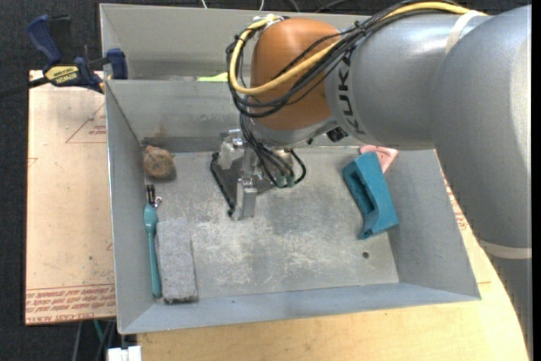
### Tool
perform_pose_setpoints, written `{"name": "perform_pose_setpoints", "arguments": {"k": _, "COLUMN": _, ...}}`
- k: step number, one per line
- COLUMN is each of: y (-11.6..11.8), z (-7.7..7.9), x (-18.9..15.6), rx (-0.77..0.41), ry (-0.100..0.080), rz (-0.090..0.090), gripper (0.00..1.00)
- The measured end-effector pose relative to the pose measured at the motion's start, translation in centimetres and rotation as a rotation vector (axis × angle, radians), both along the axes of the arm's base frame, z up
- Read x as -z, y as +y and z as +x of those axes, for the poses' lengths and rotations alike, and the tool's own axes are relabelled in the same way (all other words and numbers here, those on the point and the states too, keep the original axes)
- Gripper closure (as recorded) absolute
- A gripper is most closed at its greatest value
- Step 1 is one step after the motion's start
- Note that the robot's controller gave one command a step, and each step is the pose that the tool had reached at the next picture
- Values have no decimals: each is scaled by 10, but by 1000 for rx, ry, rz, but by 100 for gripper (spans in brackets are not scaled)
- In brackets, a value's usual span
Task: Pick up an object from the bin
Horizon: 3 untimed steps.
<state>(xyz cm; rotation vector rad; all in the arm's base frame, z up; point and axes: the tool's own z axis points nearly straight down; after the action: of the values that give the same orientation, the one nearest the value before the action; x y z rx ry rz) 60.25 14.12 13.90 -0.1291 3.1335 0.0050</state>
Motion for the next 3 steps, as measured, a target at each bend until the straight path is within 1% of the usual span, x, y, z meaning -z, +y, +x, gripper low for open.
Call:
{"name": "perform_pose_setpoints", "arguments": {"k": 1, "y": -51, "z": 30, "x": 57, "rx": -81, "ry": -4, "rz": 1, "gripper": 0}}
{"name": "perform_pose_setpoints", "arguments": {"k": 2, "y": -80, "z": -31, "x": 58, "rx": -145, "ry": -3, "rz": 2, "gripper": 0}}
{"name": "perform_pose_setpoints", "arguments": {"k": 3, "y": -61, "z": -18, "x": 64, "rx": -365, "ry": -5, "rz": 0, "gripper": 0}}
